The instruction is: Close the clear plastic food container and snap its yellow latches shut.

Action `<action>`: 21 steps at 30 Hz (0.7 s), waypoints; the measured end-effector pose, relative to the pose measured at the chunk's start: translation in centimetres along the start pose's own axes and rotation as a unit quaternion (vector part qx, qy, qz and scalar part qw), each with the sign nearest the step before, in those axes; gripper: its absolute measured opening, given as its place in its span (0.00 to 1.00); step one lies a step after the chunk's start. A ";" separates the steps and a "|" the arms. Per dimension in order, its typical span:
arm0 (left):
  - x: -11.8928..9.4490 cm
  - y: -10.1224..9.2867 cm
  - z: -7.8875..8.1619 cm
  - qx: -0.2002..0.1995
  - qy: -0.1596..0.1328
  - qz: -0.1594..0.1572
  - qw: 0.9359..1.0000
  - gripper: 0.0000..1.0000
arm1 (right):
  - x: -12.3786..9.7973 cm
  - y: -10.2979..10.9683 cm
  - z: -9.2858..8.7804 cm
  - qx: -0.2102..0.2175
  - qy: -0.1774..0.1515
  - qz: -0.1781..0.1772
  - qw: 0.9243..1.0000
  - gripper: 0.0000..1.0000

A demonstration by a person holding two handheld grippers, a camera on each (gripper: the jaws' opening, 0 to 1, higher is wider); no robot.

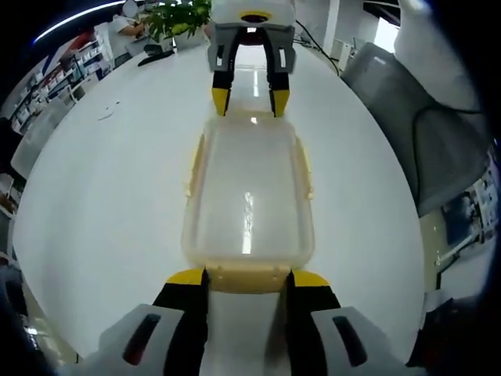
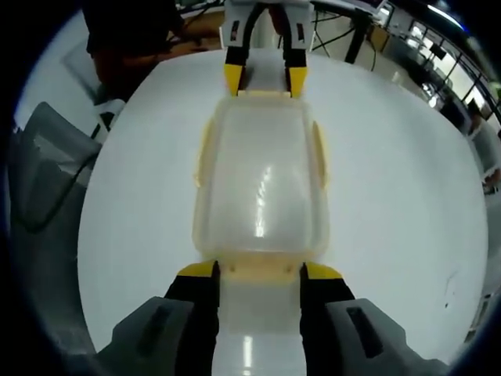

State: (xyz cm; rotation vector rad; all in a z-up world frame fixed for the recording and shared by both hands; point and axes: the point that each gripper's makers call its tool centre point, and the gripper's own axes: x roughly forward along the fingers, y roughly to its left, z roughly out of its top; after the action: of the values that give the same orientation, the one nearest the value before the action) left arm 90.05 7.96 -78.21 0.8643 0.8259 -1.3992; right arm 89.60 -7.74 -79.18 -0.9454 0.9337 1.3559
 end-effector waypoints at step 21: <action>-2.7 -0.8 0.7 -0.003 0.020 0.000 1.000 0.31 | -1.9 0.4 1.5 -0.005 -0.011 -0.002 1.000 0.35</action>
State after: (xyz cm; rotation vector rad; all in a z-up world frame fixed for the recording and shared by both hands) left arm 89.21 8.61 -75.50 0.8889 0.8601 -1.3827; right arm 89.22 -7.00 -76.93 -0.9380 0.9090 1.3650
